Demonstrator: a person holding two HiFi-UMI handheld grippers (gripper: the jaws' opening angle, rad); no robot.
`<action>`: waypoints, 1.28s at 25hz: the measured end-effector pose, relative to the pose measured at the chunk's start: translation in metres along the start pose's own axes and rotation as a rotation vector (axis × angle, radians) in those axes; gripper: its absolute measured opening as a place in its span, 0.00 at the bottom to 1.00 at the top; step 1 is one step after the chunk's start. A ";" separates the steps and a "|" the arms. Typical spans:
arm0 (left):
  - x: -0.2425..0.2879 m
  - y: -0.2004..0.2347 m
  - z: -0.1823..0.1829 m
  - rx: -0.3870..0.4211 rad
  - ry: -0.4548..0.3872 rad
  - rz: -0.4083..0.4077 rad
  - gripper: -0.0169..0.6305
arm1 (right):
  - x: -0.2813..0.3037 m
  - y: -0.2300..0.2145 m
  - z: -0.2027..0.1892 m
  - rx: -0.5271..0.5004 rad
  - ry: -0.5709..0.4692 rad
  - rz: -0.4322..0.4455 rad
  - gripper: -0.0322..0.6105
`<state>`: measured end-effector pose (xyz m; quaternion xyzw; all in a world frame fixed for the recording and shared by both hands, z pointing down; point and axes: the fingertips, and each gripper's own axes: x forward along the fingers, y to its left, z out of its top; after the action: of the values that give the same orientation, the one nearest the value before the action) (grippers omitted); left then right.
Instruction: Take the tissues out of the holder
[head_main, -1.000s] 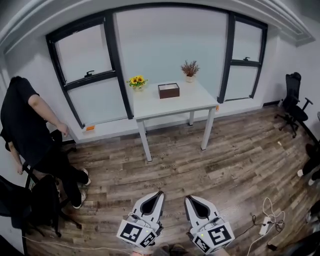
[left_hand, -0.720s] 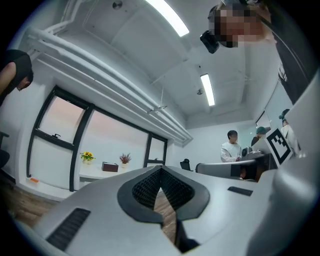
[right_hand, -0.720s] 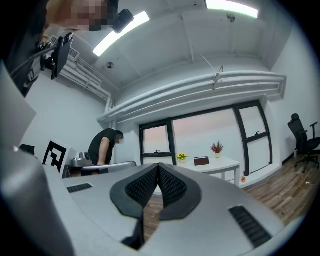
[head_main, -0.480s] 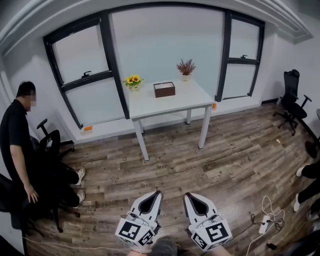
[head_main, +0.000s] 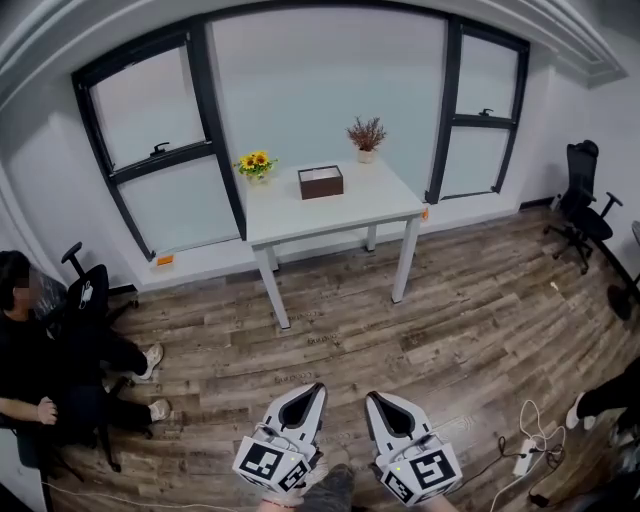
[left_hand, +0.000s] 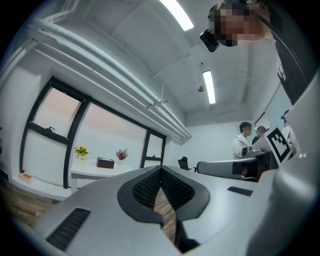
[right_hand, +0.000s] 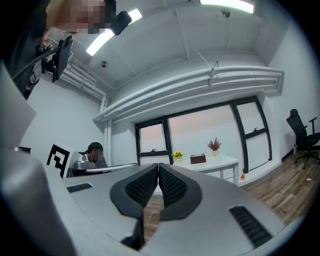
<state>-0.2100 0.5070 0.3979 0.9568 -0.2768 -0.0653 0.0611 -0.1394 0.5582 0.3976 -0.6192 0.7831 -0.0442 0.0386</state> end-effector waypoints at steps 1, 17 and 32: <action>0.008 0.007 0.000 -0.003 -0.001 -0.002 0.04 | 0.009 -0.005 0.001 -0.003 0.001 0.002 0.06; 0.136 0.098 0.010 -0.009 0.000 -0.066 0.04 | 0.137 -0.085 0.014 0.003 0.012 -0.031 0.06; 0.200 0.142 -0.001 -0.028 0.018 -0.046 0.04 | 0.200 -0.138 0.005 0.043 0.041 -0.014 0.06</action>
<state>-0.1159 0.2801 0.4025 0.9624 -0.2534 -0.0617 0.0754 -0.0516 0.3323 0.4075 -0.6227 0.7782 -0.0739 0.0357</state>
